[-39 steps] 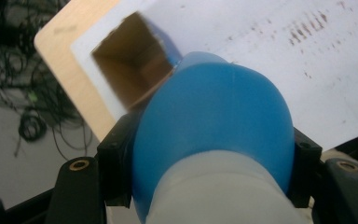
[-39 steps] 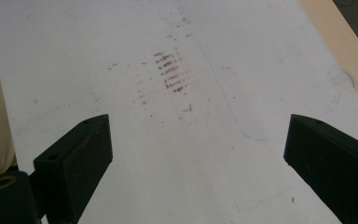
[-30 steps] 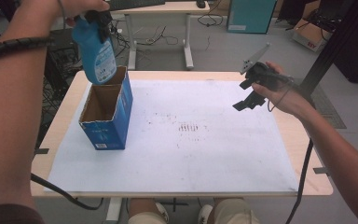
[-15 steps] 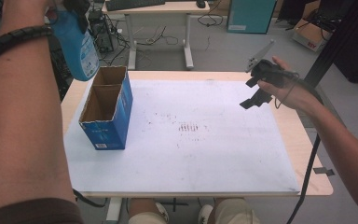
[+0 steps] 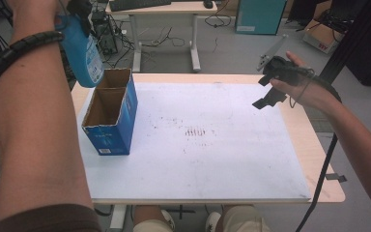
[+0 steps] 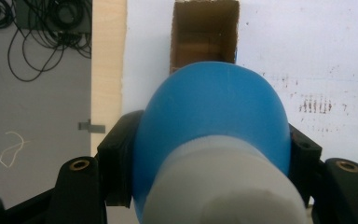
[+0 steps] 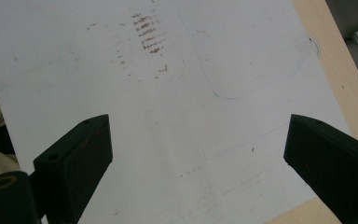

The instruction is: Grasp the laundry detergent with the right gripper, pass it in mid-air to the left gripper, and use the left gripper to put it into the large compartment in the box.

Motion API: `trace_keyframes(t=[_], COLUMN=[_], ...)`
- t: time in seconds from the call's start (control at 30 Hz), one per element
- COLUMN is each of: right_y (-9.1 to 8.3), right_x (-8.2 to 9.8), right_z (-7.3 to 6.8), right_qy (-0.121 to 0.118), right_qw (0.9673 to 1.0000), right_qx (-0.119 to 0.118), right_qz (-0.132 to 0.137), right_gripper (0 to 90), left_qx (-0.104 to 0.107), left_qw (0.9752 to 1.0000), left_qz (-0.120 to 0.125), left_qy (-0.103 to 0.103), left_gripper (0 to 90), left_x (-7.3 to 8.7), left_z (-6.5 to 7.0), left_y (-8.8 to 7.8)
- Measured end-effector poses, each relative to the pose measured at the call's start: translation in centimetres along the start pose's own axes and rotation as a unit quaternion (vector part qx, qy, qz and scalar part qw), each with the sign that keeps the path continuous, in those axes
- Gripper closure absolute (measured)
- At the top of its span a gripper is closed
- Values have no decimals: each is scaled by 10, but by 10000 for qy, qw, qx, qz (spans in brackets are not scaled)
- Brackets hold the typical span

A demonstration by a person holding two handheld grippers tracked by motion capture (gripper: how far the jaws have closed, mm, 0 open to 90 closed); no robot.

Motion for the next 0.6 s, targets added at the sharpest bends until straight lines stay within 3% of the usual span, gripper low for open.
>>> trace_keyframes(t=[0.6], right_y=[-12], right_x=[-15], right_z=[0], right_qy=[-190], right_qw=[9996], right_qx=[115], right_qz=[-172], right_gripper=[77], left_qx=[7], left_qw=[9999], left_qz=[54], left_qy=[-112], left_gripper=[363], left_x=[3], left_z=[-3], left_y=[13])
Point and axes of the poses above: each handheld gripper's, and its own axes: y roughly forward along the jaws, x roughly out of its underside, z roughly to its right, the point moved 1 cm from there along y, roughly forward along the jaws, and after that the axes turned 10 degrees about x, right-handed, at the moved point
